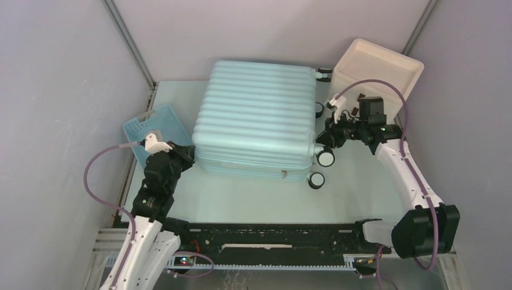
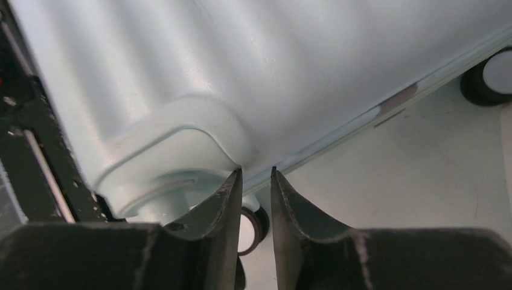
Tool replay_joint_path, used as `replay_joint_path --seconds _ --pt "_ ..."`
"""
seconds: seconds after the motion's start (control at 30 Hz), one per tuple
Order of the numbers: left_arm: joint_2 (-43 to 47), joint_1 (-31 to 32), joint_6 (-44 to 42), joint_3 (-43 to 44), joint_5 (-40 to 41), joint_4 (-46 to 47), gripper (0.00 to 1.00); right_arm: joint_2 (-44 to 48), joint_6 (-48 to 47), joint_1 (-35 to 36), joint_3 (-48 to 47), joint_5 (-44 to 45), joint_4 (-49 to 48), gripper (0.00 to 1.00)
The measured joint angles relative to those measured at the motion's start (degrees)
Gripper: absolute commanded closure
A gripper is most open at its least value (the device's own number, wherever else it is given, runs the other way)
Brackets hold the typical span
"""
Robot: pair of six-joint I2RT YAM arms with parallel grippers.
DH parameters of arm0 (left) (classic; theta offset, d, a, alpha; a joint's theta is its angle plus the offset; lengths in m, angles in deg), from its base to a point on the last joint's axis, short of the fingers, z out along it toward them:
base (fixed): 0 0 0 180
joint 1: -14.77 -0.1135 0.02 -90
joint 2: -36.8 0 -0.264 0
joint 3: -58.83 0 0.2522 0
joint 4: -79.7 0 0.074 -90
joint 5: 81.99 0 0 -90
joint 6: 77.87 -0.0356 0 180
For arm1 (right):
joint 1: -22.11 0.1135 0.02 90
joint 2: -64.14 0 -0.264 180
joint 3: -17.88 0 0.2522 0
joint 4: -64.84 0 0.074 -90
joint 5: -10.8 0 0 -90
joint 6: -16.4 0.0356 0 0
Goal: Open, take out, and arrange the luggage
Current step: Adjust the luggage at the center of the board.
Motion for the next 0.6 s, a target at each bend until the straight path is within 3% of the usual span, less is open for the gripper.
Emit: replay_joint_path --seconds 0.2,0.6 --pt "-6.1 -0.55 0.46 -0.2 2.93 0.68 0.86 -2.51 -1.07 4.35 -0.02 6.03 1.03 0.71" --pt "-19.8 -4.17 -4.83 5.79 5.51 1.99 0.77 -3.82 -11.23 7.76 -0.94 3.93 4.5 0.7"
